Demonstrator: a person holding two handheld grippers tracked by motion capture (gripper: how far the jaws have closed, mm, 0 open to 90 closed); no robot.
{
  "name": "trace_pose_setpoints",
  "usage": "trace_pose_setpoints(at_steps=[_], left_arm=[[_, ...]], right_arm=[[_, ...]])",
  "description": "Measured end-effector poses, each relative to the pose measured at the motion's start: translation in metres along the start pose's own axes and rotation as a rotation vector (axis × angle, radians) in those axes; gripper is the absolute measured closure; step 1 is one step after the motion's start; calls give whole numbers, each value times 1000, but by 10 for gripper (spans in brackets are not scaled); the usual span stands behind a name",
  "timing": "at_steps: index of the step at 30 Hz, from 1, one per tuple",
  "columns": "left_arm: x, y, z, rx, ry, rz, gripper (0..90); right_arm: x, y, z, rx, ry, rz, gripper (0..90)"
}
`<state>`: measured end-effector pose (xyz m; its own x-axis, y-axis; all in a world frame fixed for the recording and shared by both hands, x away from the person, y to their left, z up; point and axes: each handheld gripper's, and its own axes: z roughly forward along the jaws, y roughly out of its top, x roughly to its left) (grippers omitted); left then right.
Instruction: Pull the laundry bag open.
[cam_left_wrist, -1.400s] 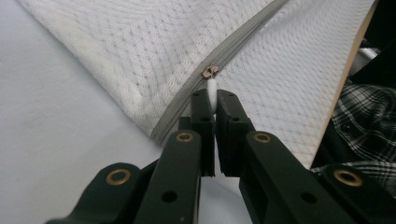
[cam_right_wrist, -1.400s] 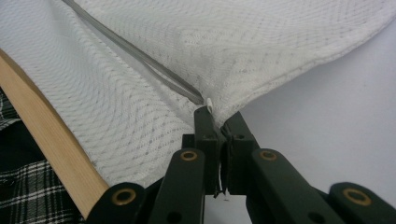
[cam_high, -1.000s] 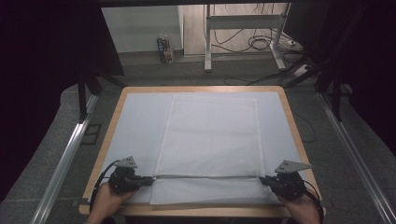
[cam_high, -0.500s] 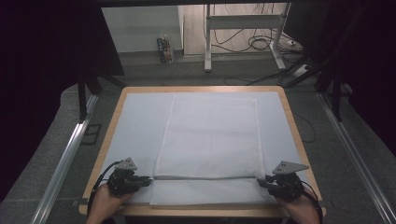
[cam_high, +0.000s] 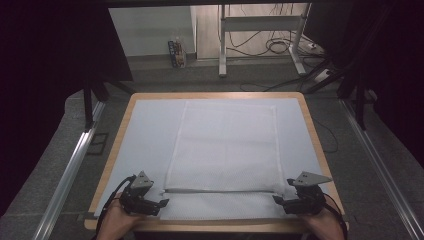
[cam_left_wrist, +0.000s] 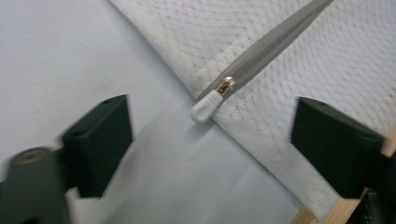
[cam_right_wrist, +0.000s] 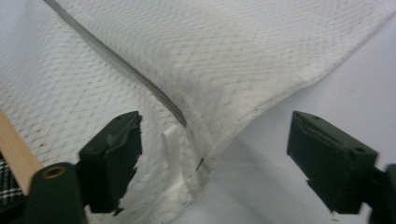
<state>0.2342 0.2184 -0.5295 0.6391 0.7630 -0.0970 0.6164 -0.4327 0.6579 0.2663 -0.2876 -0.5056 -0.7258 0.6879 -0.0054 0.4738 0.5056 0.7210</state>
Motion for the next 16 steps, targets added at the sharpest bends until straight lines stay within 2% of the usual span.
trace_pose_setpoints(at_steps=[2,4,11,16], left_arm=[[2,-3,-2,-15,-10,-25,69],[3,-5,-2,-21,-1,-38,43],[-2,-7,1,3,92,45,15],[-1,-7,2,-9,103,51,12]], right_arm=[[-1,-1,1,-7,2,11,142],[-2,-2,2,-4,-2,14,117],[-1,-2,5,6,-5,4,95],[-2,-3,5,9,-5,5,91]])
